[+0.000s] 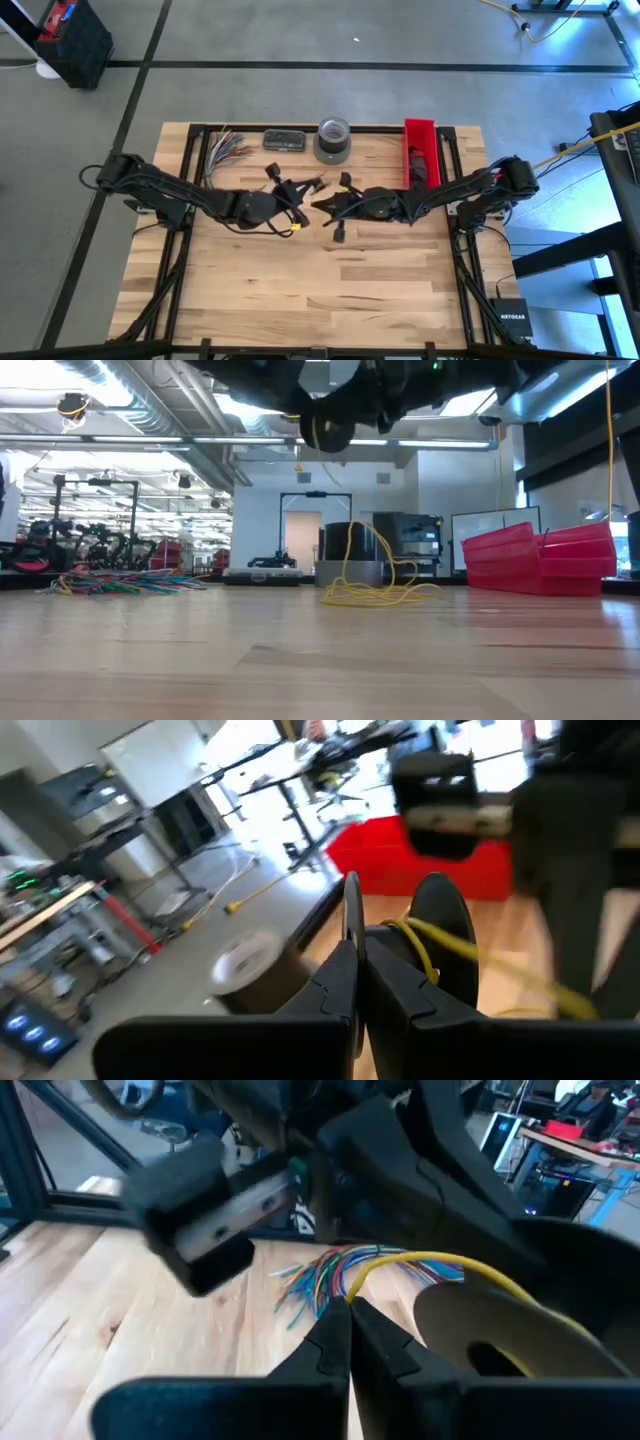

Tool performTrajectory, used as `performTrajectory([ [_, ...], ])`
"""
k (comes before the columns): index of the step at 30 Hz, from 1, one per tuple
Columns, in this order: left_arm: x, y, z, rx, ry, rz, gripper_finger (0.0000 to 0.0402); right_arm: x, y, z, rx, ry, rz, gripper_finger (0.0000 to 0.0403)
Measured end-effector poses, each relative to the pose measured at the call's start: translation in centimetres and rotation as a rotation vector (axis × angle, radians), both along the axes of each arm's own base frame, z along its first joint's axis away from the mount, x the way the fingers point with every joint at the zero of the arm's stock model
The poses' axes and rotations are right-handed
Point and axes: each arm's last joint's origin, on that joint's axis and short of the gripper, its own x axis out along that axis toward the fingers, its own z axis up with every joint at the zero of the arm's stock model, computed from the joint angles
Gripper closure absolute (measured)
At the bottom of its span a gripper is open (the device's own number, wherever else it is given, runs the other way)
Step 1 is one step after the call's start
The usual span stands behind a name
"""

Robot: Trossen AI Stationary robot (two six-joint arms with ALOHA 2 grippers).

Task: Coil cords
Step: Coil the yellow wire into the black spool

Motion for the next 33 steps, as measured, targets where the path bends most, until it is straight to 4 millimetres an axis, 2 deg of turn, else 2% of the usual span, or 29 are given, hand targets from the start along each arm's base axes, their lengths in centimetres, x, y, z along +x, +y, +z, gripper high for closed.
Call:
performTrajectory([
  [7,-0.1,-1.5,0.6,0.044,-0.022,-0.074,0.0399,0.4,0.0,-1.0,-0.058,0.036,-0.002,0.0399],
  [12,-1.1,-2.7,1.8,0.064,-0.042,-0.110,0.0400,0.3,0.0,-1.5,-0.153,0.098,0.010,0.0398],
  [20,-1.5,-3.8,2.0,0.102,-0.023,-0.169,0.0400,0.2,-0.1,-1.8,-0.053,0.123,-0.027,0.0391],
  [26,-1.5,-3.7,2.0,0.109,-0.020,-0.168,0.0400,-1.5,-0.5,-0.6,-0.089,0.208,-0.117,0.0319],
  [29,-1.5,-3.7,1.9,0.112,-0.008,-0.160,0.0400,-2.9,-0.7,0.3,-0.107,0.277,-0.116,0.0282],
  [33,-1.6,-3.8,1.9,0.115,-0.006,-0.133,0.0400,-4.5,-0.8,0.9,-0.121,0.365,-0.086,0.0253],
])
